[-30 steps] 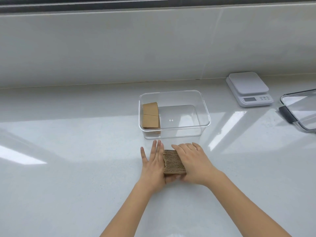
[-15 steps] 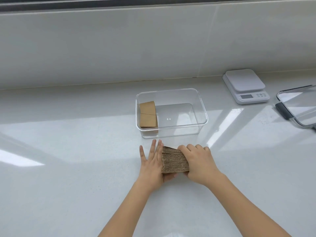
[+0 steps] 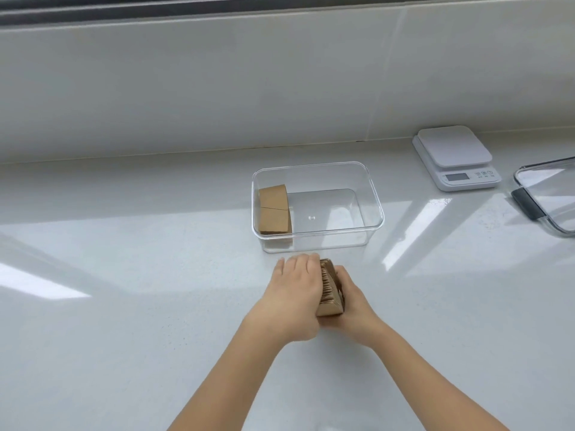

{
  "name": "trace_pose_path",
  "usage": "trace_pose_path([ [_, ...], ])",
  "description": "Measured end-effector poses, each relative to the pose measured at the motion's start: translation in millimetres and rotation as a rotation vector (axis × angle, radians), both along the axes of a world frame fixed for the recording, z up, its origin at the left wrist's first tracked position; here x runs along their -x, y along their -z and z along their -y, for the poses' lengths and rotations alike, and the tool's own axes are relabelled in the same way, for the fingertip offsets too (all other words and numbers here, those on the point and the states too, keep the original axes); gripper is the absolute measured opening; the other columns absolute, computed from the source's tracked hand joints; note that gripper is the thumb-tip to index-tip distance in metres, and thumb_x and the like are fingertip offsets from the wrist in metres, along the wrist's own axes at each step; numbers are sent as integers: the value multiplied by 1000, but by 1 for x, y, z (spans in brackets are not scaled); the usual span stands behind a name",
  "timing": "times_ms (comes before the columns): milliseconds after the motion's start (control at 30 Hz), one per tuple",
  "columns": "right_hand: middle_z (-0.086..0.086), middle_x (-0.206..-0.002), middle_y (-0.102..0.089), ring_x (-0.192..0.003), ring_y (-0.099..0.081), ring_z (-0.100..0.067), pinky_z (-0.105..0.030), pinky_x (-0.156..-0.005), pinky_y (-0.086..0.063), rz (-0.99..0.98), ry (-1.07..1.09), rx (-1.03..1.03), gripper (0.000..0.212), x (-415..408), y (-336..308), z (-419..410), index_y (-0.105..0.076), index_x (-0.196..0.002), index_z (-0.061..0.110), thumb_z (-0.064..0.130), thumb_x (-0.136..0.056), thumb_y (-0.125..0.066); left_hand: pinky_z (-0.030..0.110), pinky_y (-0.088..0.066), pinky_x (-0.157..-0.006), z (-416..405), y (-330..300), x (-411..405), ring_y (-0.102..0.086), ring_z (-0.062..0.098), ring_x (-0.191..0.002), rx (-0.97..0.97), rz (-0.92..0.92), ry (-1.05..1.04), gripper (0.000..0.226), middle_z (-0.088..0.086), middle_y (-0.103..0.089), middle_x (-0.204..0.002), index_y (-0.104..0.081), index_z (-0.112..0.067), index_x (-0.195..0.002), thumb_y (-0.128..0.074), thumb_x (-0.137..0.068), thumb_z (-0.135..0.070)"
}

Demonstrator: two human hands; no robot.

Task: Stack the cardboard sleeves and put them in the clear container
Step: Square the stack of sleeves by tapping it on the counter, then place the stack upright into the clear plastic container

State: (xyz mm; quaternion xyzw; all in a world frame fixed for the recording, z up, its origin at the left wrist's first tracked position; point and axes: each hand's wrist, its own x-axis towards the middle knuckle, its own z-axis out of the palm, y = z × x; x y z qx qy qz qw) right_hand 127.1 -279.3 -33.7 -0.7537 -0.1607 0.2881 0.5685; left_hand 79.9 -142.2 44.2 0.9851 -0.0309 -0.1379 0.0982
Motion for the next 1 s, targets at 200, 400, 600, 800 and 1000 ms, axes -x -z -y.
trace_pose_path([
  [200,12,-101,-60,-83,-59,6,-12,-69,-46,47,34,55,70,2,-4,5,-39,-110,42,16,-56,-76,31,-13,-116,21,13,-8,-19,29,-137,67,136,-64,90,13,-25,-146,-9,0,-145,-59,-73,-17],
  [400,18,-115,-56,-100,-59,4,-14,-81,-48,55,20,31,84,4,-8,2,-31,-119,50,15,-57,-76,36,-2,-119,22,14,-4,1,33,-145,79,138,-39,93,16,-10,-155,0,1,-147,-56,-75,-12],
  [600,5,-93,-65,-80,-61,-10,-28,-69,-50,39,86,54,54,6,-5,0,-47,-103,31,19,-56,-72,16,6,-112,16,25,-1,12,23,-145,388,187,-44,96,11,-4,-157,1,-4,-149,-55,-71,-6],
  [800,7,-92,-73,-85,-70,-8,-19,-63,-54,-96,75,-51,64,0,-29,2,-58,-110,21,3,-54,-84,14,-36,-103,3,15,1,-34,0,-132,1092,77,-421,103,-17,-18,-145,-5,-26,-148,-71,-70,-11],
  [1000,5,-95,-75,-89,-71,-11,-22,-68,-55,-246,-110,-66,57,-19,-66,4,-66,-109,24,6,-56,-77,38,-53,-93,-12,11,-12,-65,19,-108,1330,-119,-594,76,7,-66,-120,-55,-16,-123,-81,-55,-37],
])
